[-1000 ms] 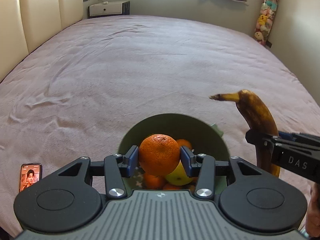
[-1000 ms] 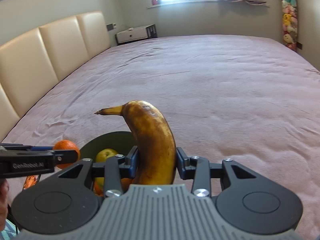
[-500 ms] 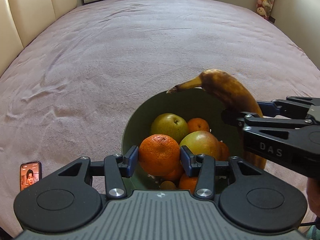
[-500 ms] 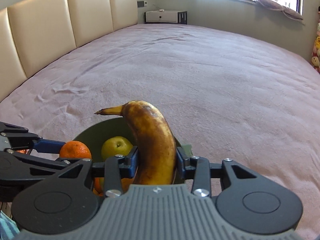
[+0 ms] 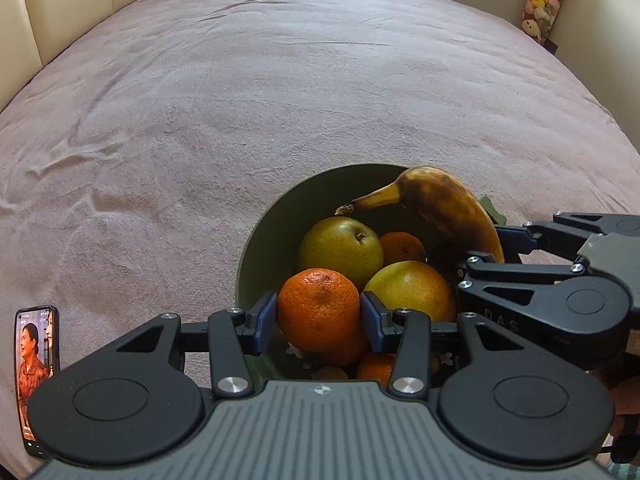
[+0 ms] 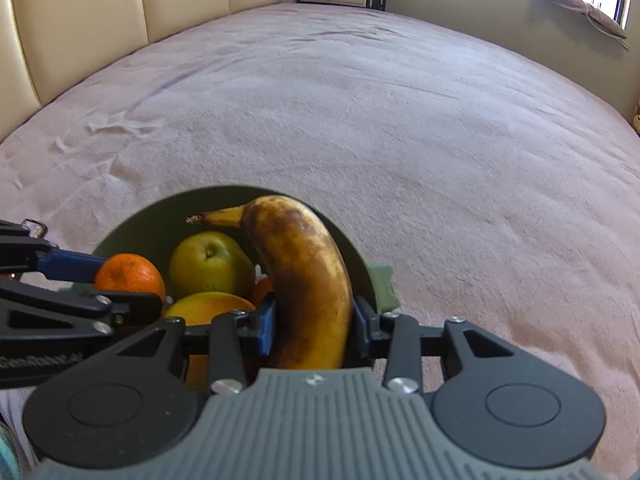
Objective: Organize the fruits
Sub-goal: 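Carry the mandarin and banana in both grippers over the green colander, then lower the fruits into the colander and open both grippers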
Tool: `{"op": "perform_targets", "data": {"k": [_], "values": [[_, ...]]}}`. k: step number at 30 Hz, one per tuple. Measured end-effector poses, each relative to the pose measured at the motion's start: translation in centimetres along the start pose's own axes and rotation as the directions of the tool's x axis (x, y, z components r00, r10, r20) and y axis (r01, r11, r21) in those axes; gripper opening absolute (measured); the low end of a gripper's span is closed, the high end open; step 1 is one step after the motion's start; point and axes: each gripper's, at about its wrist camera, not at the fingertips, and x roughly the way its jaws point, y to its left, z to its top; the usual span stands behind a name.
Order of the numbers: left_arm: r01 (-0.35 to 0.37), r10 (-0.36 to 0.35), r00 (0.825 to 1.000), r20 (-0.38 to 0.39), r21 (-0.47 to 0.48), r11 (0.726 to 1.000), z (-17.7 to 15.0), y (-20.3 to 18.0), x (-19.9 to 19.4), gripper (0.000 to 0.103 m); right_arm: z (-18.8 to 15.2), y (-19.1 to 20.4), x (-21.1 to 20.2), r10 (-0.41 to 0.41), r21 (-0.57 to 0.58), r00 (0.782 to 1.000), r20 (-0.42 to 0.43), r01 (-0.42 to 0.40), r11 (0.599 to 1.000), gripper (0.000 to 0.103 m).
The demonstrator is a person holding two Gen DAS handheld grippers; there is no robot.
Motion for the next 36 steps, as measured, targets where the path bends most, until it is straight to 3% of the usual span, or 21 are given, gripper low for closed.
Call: {"op": "perform_targets", "data": {"k": [7, 17, 26, 32, 36], "values": [[-0.008, 0.008, 1.000, -0.025, 0.004, 1.000, -0.2, 0.2, 0.6, 0.051, 0.0, 0.4, 0.3, -0.003, -0.014, 1.000, 0.001, 0.003, 1.000, 0.037], [-0.031, 0.031, 0.999, -0.029, 0.022, 0.999, -0.2, -0.1, 0.7, 0.052, 0.1, -0.5, -0.7, 0.024, 0.052, 0.999, 0.033, -0.026, 0.998, 0.038], [-0.095, 0.099, 0.995, -0.024, 0.133, 0.987, -0.7, -1.8, 1.4, 0.052, -0.1, -0.9, -0.8, 0.023, 0.076, 0.999, 0.030, -0.025, 0.997, 0.038], [-0.112, 0.115, 0.993, -0.017, 0.135, 0.985, -0.6, -1.9, 1.4, 0.058, -0.1, -0.8, -0.7, 0.022, 0.073, 0.999, 0.027, -0.024, 0.997, 0.039], [-0.128, 0.130, 0.991, -0.008, 0.144, 0.981, -0.5, -2.2, 1.3, 0.064, -0.1, -0.7, -0.9, 0.025, 0.071, 0.999, 0.032, -0.028, 0.997, 0.047]]}}
